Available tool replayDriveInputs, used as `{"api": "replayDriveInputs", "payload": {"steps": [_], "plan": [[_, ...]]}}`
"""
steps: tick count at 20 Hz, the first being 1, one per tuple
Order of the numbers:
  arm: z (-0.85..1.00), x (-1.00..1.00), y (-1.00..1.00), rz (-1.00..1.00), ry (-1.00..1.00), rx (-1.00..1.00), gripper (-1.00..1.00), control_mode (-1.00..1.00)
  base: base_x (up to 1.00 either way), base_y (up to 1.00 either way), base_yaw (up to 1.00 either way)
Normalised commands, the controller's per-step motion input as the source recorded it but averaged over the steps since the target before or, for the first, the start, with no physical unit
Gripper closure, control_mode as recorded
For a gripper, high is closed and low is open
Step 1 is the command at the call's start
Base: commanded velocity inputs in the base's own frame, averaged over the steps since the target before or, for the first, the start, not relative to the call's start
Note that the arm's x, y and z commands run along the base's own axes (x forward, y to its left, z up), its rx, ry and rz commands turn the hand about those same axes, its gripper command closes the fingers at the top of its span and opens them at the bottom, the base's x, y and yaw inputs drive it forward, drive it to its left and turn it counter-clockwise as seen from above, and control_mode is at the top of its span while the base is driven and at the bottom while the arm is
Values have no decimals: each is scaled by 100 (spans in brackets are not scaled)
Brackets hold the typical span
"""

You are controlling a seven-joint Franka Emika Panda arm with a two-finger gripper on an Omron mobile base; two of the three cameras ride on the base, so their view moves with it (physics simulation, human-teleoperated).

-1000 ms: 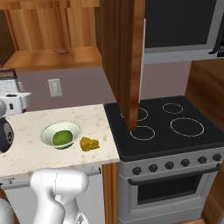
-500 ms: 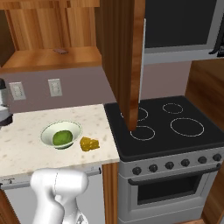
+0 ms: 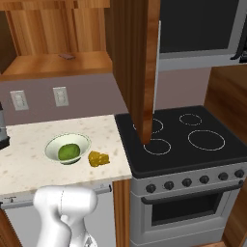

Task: Pick the cheese from the fridge and the cheese grater from the cabinet and place them next to the salad bowl.

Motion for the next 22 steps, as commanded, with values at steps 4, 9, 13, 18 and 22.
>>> {"api": "replayDriveInputs", "payload": {"steps": [4,9,13,18,22], "plan": [[-60,16,0,0,-12,0,100,-100,0,0,0],[-59,17,-2,2,-15,0,100,-100,0,0,0],[-58,19,-3,3,-9,0,100,-100,0,0,0],[-66,22,-9,3,-10,0,100,-100,0,0,0],[-42,17,-8,3,-11,0,100,-100,0,0,0]]}}
